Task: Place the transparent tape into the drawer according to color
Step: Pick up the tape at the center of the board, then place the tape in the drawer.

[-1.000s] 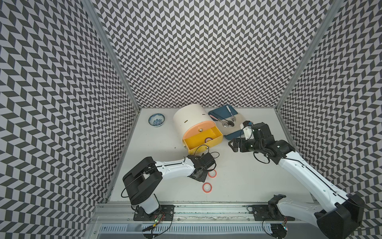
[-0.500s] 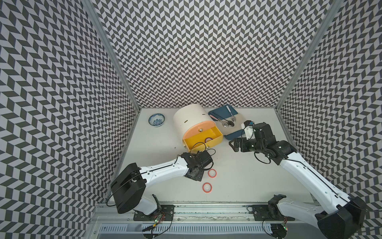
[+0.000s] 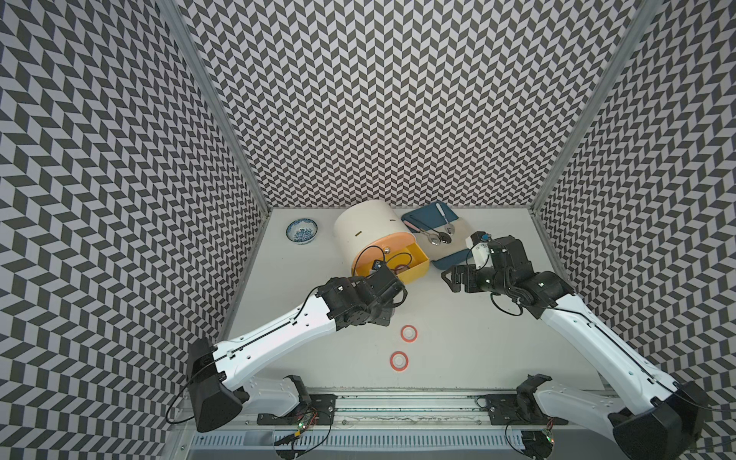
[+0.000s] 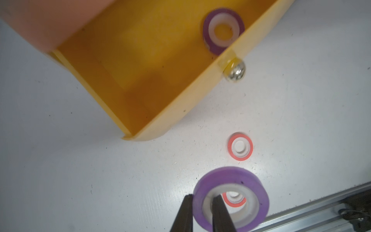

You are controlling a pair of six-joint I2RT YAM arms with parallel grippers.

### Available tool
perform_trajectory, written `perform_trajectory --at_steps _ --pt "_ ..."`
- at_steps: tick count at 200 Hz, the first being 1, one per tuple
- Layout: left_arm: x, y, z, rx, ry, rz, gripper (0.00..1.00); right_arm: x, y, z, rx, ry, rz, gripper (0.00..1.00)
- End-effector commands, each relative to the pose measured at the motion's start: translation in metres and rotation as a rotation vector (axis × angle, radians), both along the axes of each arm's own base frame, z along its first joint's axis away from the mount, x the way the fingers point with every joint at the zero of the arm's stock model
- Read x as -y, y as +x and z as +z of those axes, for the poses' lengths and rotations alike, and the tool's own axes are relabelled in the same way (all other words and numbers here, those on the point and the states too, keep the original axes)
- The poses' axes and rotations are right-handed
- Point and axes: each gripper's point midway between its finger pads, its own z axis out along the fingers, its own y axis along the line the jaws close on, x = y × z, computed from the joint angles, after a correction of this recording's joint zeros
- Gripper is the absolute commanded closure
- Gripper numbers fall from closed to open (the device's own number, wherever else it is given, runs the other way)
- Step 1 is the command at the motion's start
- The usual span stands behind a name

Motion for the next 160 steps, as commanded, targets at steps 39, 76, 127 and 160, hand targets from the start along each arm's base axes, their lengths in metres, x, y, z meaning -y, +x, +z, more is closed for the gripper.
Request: perform_trajectory --at_steps 39,76,127,160 --pt "-0.009 0.062 0.075 0.254 -0.024 0.119 1.00 0.000 0.002 0.018 0.049 0.043 -0.009 0.00" --pt "-0.013 0.092 0.062 0.294 0.031 0.150 1.00 0.002 0.000 0.020 0.051 0.039 -0.014 0.00" --pt "-0.018 0.103 0.031 0.294 0.107 0.168 1.00 0.001 0.000 0.014 0.041 0.044 -0.015 0.00" --pt "-0.026 0.103 0.012 0.291 0.142 0.187 0.77 -0.003 0.000 0.011 0.034 0.059 0.003 0.00"
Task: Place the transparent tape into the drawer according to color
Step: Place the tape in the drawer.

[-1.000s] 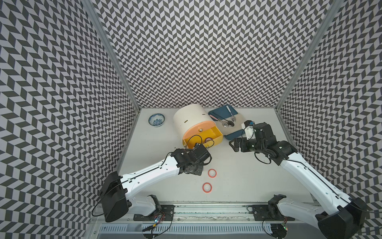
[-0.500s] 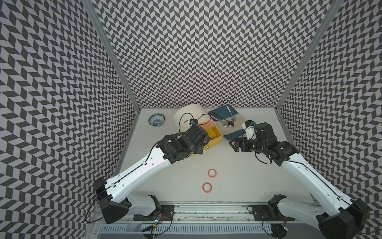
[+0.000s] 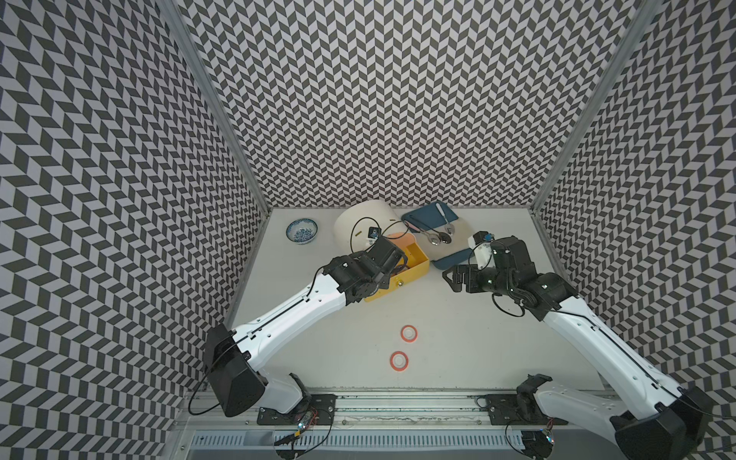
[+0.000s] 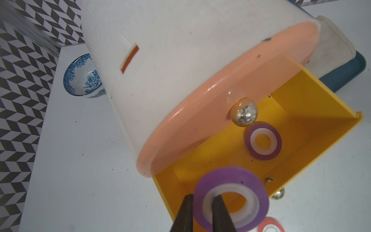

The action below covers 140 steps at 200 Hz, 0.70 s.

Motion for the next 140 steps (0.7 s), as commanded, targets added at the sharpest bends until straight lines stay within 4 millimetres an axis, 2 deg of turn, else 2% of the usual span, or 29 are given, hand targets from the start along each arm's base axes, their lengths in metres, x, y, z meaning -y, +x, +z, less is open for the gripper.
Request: perform_trajectory --at_steps 1,7,13,29,49,81,117,140 --pt "-0.005 0.007 -0.004 0.039 0.020 0.025 0.75 -0.004 0.003 0.006 0.029 0.039 0.014 0.00" --pt "-0.006 0.007 -0.006 0.041 0.020 0.027 0.63 -0.007 0.002 0.005 0.027 0.045 0.027 0.00" --pt "-0.007 0.008 -0.007 0.043 0.022 0.031 0.55 -0.009 0.002 0.004 0.025 0.051 0.038 0.00" --pt "-0.009 0.008 -0.008 0.054 0.022 0.037 0.42 -0.014 0.000 0.003 0.014 0.069 0.060 0.00" --pt "-0.009 0.009 -0.006 0.060 0.019 0.038 0.31 -0.019 -0.002 0.000 -0.002 0.084 0.086 0.00" --pt "-0.007 0.006 0.017 0.096 -0.048 0.019 0.26 -0.037 -0.010 0.004 0.034 0.132 0.163 0.00" --pt "-0.003 -0.001 0.071 0.207 -0.215 -0.037 0.20 -0.068 -0.018 0.003 0.111 0.155 0.229 0.00" --pt "-0.011 0.005 0.099 0.244 -0.319 -0.056 0.10 -0.083 -0.017 0.000 0.168 0.153 0.241 0.07"
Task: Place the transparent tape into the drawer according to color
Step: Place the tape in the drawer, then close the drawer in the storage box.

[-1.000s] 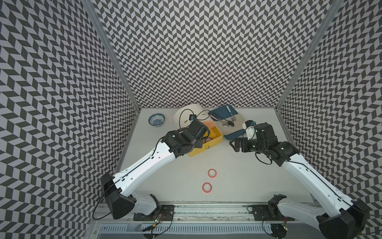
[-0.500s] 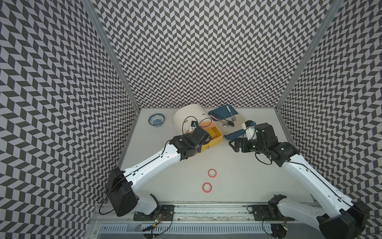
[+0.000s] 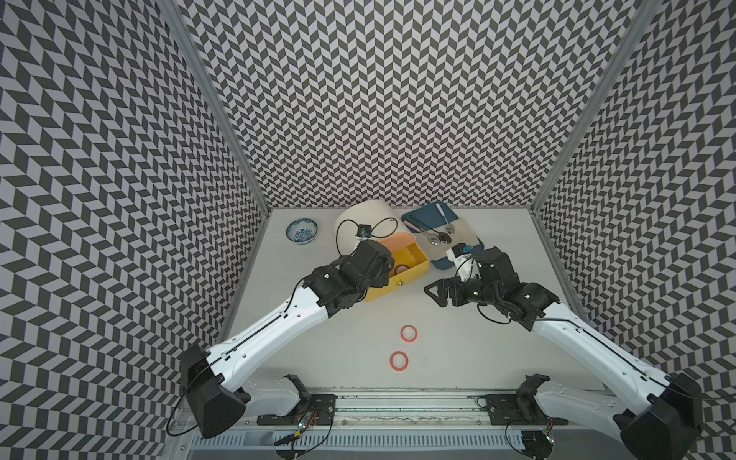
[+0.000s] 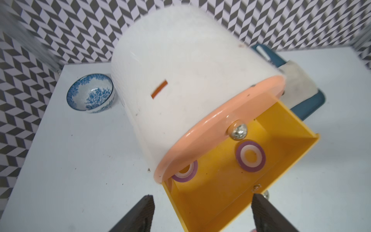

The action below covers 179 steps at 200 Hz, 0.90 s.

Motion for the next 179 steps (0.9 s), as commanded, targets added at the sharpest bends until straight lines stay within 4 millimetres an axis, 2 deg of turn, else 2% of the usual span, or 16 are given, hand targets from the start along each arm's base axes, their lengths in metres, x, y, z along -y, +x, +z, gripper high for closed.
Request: perform_trajectory --at_steps 1,16,31,65,84,122,179 --pt "0.000 0.010 0.045 0.085 -0.145 -0.043 0.10 -0.019 0.014 0.023 0.145 0.069 -0.008 0.07" --pt "-0.007 0.022 0.055 0.094 -0.205 -0.068 0.01 -0.024 0.018 0.019 0.174 0.067 -0.016 0.12" --pt "-0.015 0.039 0.057 0.080 -0.247 -0.088 0.00 -0.030 0.023 0.017 0.201 0.057 -0.026 0.15" --pt "-0.023 0.075 0.043 0.027 -0.299 -0.102 0.00 -0.045 0.032 0.009 0.251 0.022 -0.040 0.19" --pt "-0.024 0.088 0.032 -0.003 -0.291 -0.112 0.00 -0.053 0.036 0.006 0.261 0.024 -0.046 0.21" --pt "-0.028 0.098 0.014 -0.043 -0.274 -0.111 0.00 -0.069 0.040 0.001 0.287 0.027 -0.051 0.25" --pt "-0.035 0.099 -0.006 -0.096 -0.249 -0.109 0.00 -0.091 0.046 -0.010 0.316 0.011 -0.064 0.31"
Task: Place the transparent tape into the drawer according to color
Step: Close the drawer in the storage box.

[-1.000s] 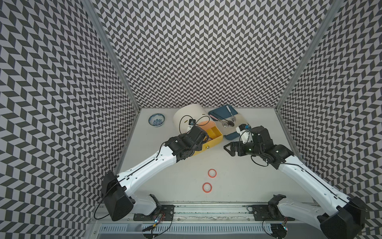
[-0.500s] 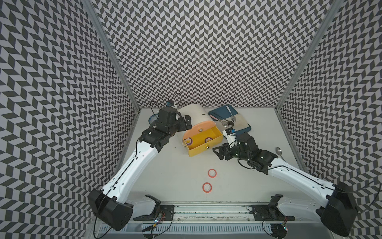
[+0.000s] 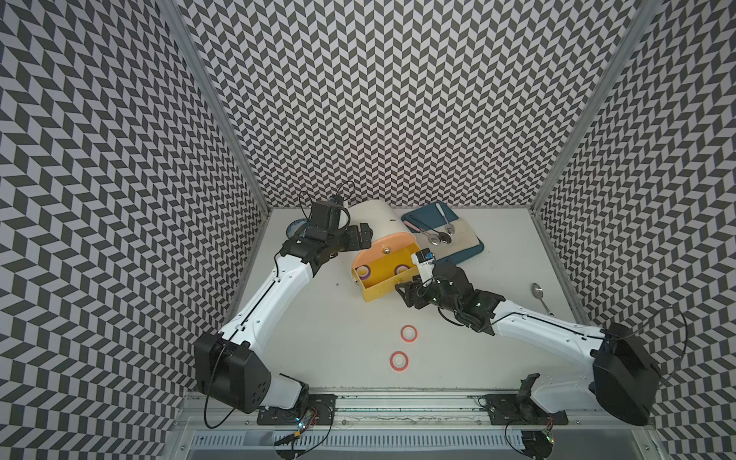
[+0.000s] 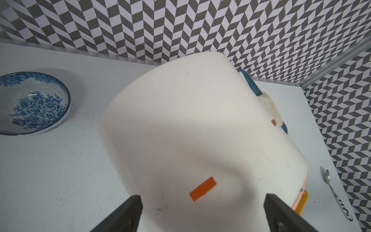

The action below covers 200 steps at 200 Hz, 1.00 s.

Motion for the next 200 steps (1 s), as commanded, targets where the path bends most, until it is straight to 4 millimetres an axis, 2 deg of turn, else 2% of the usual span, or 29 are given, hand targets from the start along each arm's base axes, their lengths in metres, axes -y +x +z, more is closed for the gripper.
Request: perform_trajectory --at_steps 1,60,97,102,112,200 --pt "0.001 0.003 0.003 0.013 0.003 -0.027 0.00 -0.013 0.012 0.022 0.092 0.054 -0.031 0.31" --pt "0.000 -0.001 -0.012 -0.028 0.036 -0.051 0.00 -0.030 0.017 0.029 0.141 0.098 -0.036 0.33" --pt "-0.001 -0.001 -0.022 -0.053 0.048 -0.064 0.01 -0.044 0.026 0.026 0.147 0.106 -0.033 0.33" --pt "-0.001 -0.002 -0.022 -0.055 0.047 -0.068 0.01 -0.036 0.036 0.027 0.187 0.073 -0.093 0.39" --pt "0.000 -0.002 -0.024 -0.058 0.049 -0.071 0.01 -0.038 0.038 0.027 0.198 0.076 -0.100 0.41" --pt "0.001 -0.004 -0.034 -0.088 0.065 -0.097 0.01 -0.055 0.056 0.018 0.265 0.063 -0.142 0.43"
